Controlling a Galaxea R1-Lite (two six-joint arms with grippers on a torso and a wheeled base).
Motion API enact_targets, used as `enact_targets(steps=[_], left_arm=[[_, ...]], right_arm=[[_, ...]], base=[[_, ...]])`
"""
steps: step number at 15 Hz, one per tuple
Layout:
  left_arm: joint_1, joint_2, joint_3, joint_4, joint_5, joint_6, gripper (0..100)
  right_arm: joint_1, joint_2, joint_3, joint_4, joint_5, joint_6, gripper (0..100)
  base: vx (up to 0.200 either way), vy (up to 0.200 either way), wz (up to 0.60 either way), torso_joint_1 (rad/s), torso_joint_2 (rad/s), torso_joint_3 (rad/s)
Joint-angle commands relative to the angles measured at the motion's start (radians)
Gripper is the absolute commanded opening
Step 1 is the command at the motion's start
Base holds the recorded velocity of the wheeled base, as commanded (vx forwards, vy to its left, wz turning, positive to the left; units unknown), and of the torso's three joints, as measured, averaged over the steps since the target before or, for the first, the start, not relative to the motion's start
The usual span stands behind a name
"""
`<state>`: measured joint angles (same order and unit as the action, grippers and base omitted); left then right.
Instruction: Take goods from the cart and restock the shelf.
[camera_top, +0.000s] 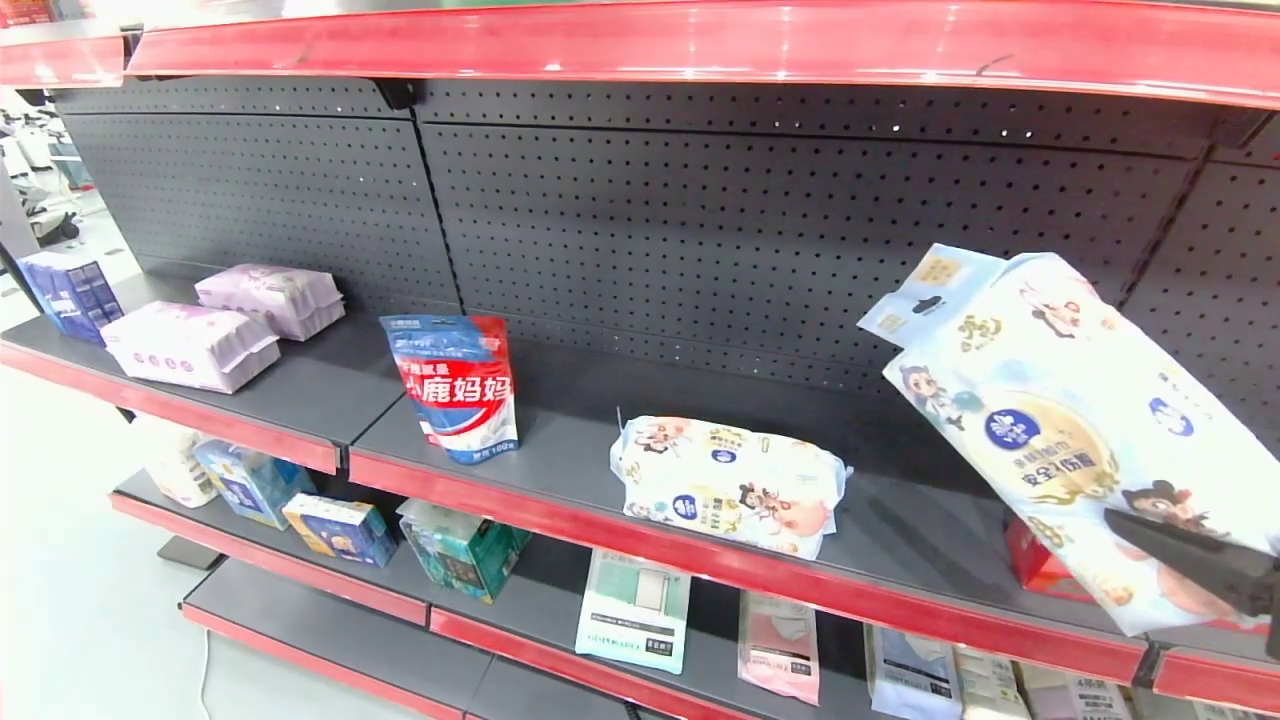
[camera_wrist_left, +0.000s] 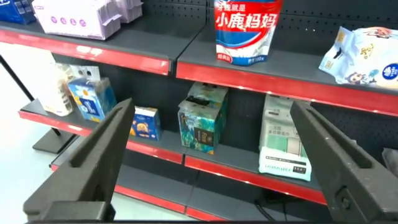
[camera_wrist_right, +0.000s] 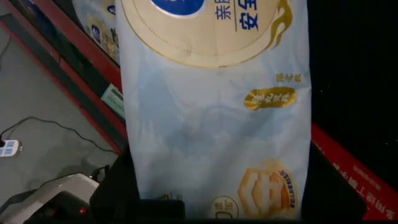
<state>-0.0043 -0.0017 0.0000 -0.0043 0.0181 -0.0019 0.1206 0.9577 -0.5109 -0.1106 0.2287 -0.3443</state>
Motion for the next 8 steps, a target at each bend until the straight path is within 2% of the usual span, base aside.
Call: enact_targets(steps=[1,4,8], left_arm=[[0.000,0.002,0.000,0.000,0.000,-0.001,100],[0.000,0.002,0.000,0.000,0.000,-0.001,100],[0.000,0.002,0.000,0.000,0.000,-0.001,100]], right_arm=[[0.016,0.154,-0.001,-0.067,0.020,-0.002,0],[0.045,0.309,-0.006,-0.274,0.023,0.001,0],[0.085,0.401,-0.064,-0.287,0.024,0.005,0]], base=[[0.000,0.000,0.00,0.000,0.00,0.000],[0.000,0.000,0.00,0.000,0.00,0.000],[0.000,0.000,0.00,0.000,0.00,0.000]])
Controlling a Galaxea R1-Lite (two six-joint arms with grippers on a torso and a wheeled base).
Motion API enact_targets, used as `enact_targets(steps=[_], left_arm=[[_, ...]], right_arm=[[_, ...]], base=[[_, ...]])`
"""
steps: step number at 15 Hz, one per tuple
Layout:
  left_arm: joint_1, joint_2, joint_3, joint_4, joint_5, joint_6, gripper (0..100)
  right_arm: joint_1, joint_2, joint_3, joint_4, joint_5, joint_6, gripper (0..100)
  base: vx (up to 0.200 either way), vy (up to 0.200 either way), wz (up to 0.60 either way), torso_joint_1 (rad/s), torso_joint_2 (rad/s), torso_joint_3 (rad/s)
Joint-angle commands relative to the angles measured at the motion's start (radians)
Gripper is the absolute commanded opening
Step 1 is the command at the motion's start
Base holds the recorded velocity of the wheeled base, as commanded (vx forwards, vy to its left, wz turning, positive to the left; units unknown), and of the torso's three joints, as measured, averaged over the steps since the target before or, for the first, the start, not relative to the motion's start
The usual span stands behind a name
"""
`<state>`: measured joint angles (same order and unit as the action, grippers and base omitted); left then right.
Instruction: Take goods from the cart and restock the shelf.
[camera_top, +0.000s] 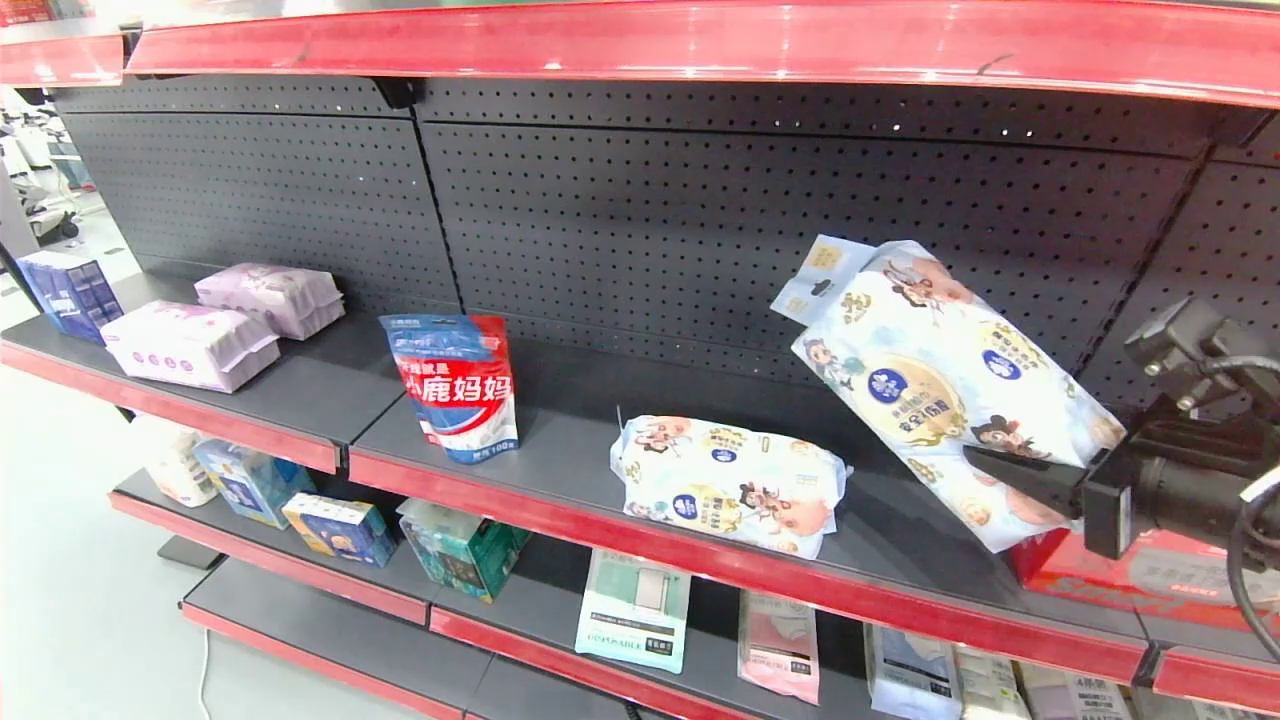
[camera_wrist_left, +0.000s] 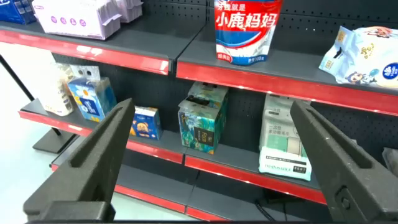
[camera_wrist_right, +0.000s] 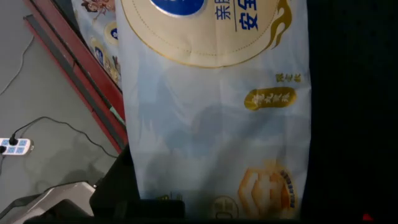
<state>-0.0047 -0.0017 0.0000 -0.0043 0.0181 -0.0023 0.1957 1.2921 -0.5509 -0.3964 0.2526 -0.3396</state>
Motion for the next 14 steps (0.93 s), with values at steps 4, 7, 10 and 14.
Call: enact_targets(steps=[4,7,10,14], left_arm=[[0.000,0.002,0.000,0.000,0.000,-0.001,100],[0.000,0.002,0.000,0.000,0.000,-0.001,100],[0.000,0.002,0.000,0.000,0.000,-0.001,100],[0.000,0.002,0.000,0.000,0.000,-0.001,100]], right_arm=[[0.031,0.139,-0.075,-0.002,0.004,0.002,0],[0.045,0.234,-0.104,-0.087,0.004,0.001,0],[0.034,0.299,-0.146,-0.096,0.005,-0.006,0],[-0.002,0.388,-0.244,-0.098,0.005,-0.029,0]], base=[[0.000,0.000,0.00,0.000,0.00,0.000],[0.000,0.000,0.00,0.000,0.00,0.000],[0.000,0.000,0.00,0.000,0.00,0.000],[0.000,0.000,0.00,0.000,0.00,0.000]])
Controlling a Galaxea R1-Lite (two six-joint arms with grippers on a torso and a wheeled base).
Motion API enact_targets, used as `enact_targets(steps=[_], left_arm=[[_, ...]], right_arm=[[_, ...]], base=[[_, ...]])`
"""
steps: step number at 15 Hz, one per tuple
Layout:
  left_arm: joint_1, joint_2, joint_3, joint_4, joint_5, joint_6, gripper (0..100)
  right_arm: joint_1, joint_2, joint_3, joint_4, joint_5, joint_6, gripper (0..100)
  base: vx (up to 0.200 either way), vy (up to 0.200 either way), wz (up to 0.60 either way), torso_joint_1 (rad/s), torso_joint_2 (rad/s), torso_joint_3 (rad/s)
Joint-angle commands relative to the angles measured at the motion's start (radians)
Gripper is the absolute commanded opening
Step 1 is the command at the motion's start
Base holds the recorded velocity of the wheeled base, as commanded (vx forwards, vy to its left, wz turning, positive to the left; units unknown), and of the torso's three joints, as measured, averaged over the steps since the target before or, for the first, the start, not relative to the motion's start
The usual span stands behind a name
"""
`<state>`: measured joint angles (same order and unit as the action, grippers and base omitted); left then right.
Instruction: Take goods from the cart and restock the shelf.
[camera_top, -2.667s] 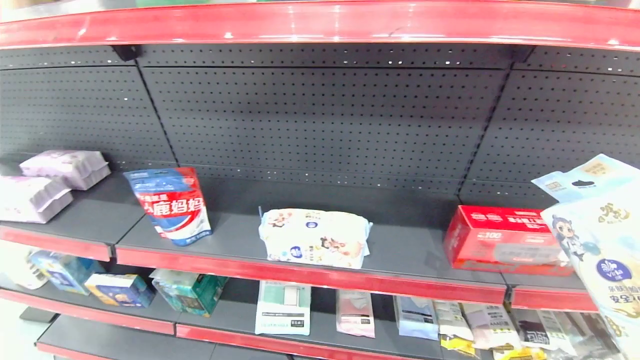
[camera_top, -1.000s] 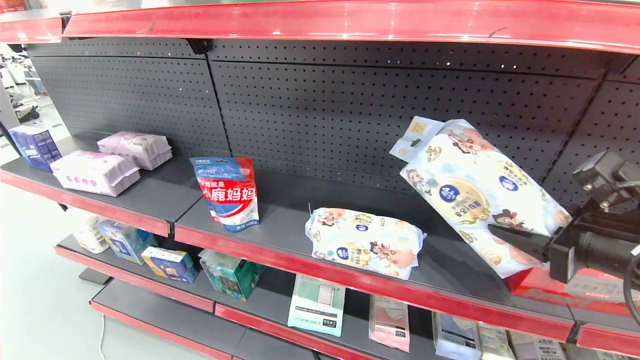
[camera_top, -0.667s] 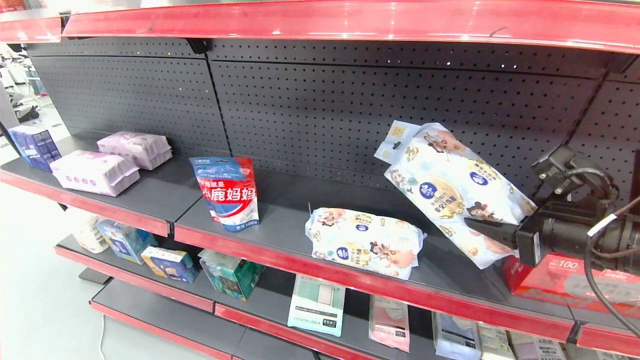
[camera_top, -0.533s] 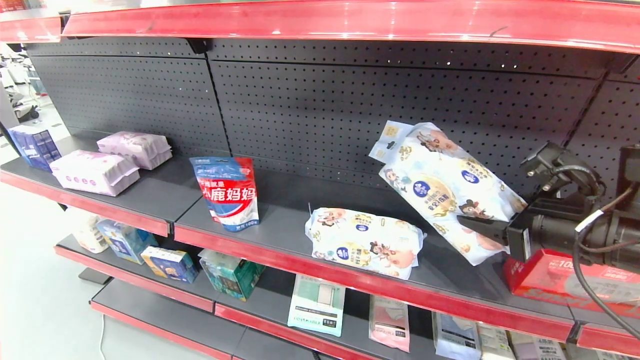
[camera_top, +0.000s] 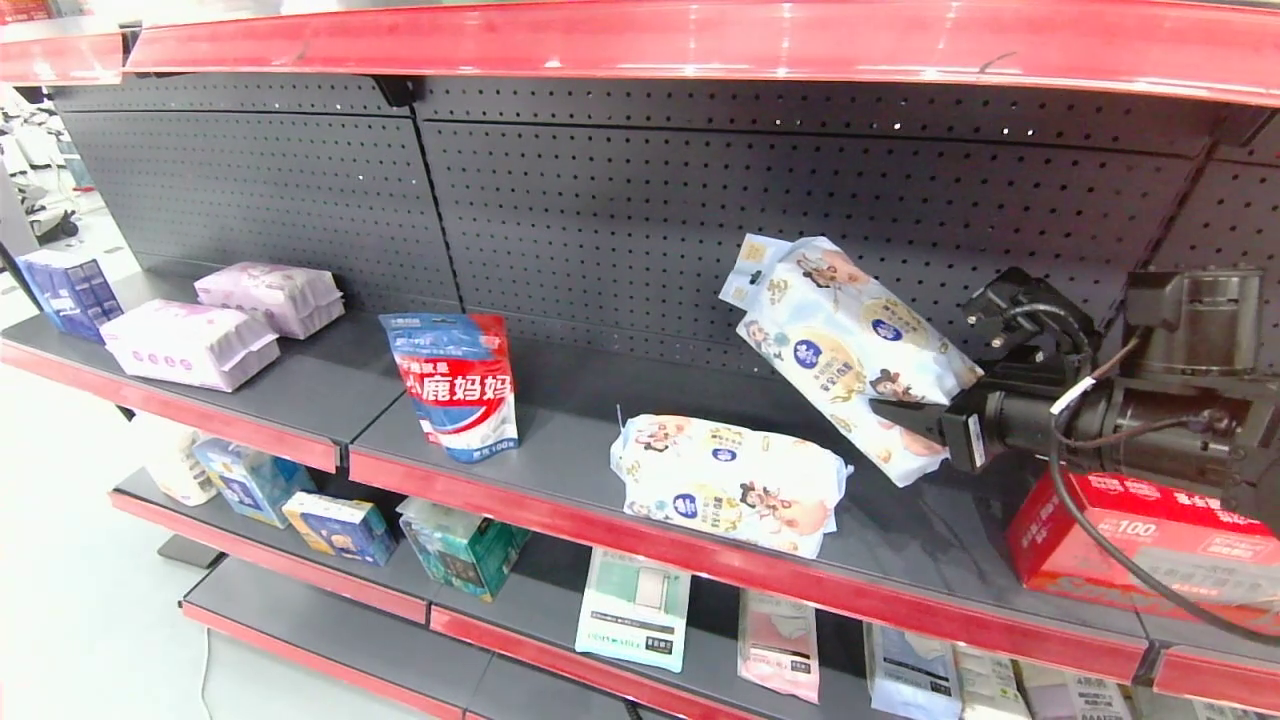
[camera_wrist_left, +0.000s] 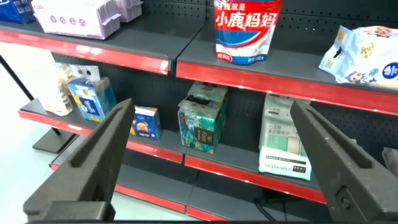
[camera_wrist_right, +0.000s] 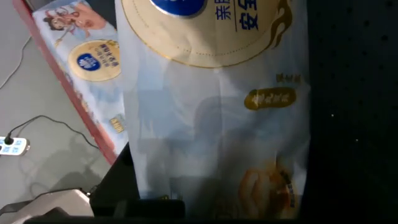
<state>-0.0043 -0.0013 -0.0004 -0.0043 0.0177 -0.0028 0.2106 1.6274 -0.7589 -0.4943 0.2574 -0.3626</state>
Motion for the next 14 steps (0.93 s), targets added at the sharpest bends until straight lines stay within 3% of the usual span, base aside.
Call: enact_targets(steps=[1,8,14], left_arm=[[0.000,0.001,0.000,0.000,0.001,0.000,100],[0.000,0.001,0.000,0.000,0.001,0.000,100],[0.000,0.001,0.000,0.000,0.001,0.000,100]], right_arm=[[-0.022,0.058,-0.045,0.000,0.000,-0.007,0],[-0.043,0.173,-0.103,-0.021,0.025,-0.072,0],[-0.086,0.290,-0.203,-0.020,0.158,-0.231,0]], base=[[0.000,0.000,0.00,0.000,0.00,0.000],[0.000,0.000,0.00,0.000,0.00,0.000],[0.000,0.000,0.00,0.000,0.00,0.000]])
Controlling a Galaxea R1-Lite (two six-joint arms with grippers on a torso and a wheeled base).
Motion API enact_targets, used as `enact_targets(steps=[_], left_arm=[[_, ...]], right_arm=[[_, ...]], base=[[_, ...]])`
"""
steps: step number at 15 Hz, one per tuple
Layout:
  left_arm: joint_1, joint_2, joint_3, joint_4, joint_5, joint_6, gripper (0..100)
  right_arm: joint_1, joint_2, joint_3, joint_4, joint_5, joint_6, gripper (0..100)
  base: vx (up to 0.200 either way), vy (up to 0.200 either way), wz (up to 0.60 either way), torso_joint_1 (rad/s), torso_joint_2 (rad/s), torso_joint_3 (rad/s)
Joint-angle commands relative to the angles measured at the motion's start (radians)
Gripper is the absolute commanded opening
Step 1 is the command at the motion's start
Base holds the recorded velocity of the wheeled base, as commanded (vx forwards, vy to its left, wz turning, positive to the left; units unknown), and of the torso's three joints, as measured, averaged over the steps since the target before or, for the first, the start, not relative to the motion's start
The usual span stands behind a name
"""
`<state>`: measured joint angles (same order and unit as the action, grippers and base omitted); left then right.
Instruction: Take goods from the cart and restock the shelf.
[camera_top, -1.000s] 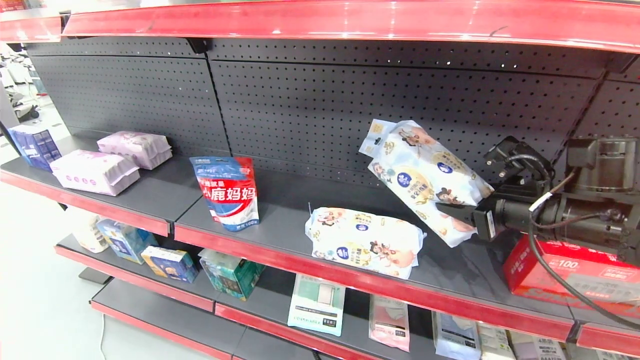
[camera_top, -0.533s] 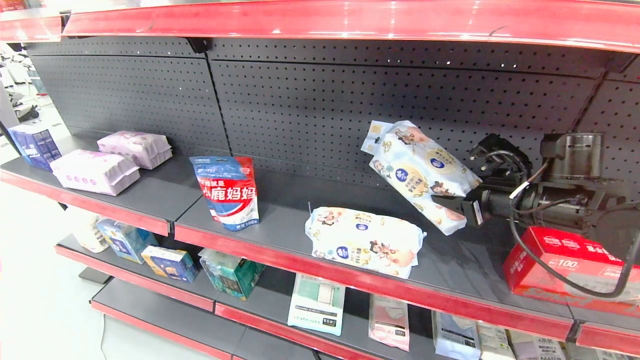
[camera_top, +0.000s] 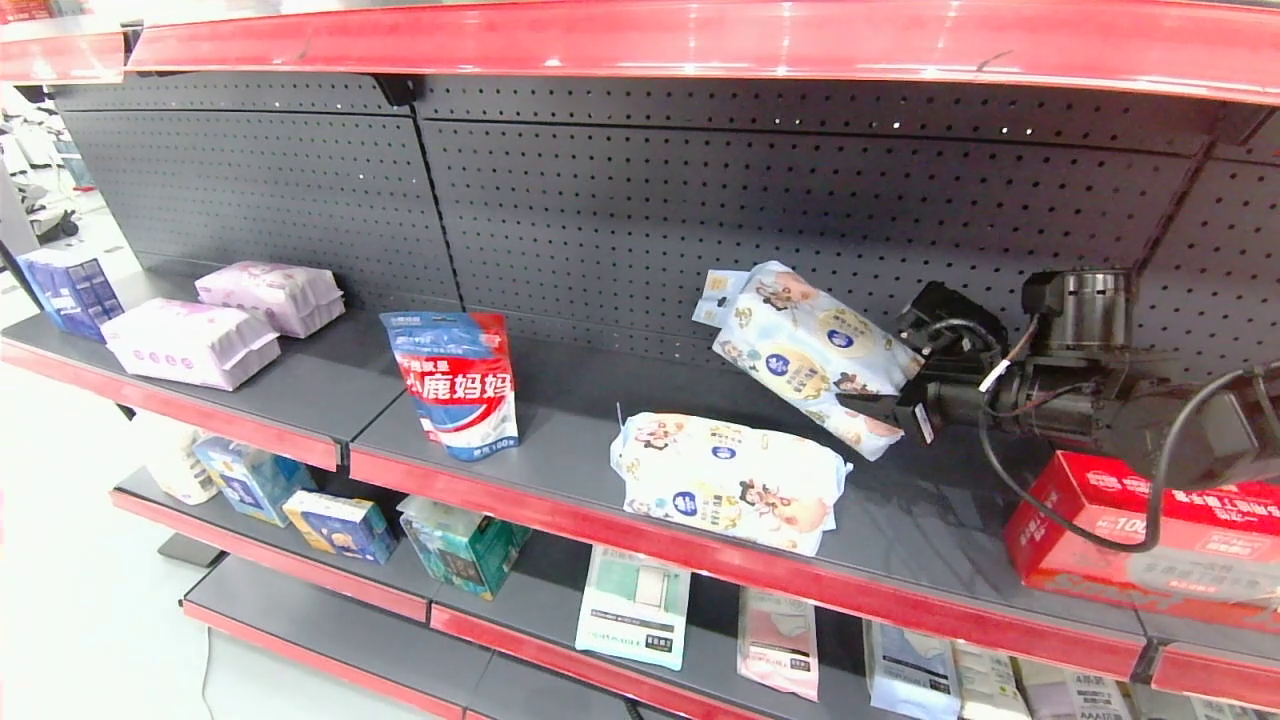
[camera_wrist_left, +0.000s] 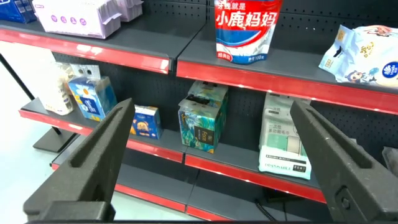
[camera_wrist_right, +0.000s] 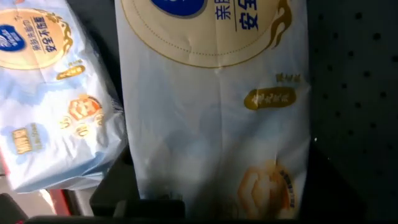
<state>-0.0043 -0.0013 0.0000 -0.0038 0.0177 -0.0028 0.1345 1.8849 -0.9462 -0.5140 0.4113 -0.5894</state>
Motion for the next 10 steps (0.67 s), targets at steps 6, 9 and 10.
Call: enact_targets(steps=[6,9,10], left_arm=[[0.000,0.001,0.000,-0.001,0.001,0.000,100],[0.000,0.001,0.000,-0.001,0.001,0.000,100],[0.000,0.001,0.000,-0.001,0.001,0.000,100]], right_arm=[[-0.016,0.141,-0.089,0.009,0.070,-0.084,0],[-0.041,0.166,-0.114,0.011,0.073,-0.083,0],[-0.039,0.181,-0.123,0.011,0.073,-0.086,0]], base=[[0.000,0.000,0.00,0.000,0.00,0.000],[0.000,0.000,0.00,0.000,0.00,0.000],[0.000,0.000,0.00,0.000,0.00,0.000]])
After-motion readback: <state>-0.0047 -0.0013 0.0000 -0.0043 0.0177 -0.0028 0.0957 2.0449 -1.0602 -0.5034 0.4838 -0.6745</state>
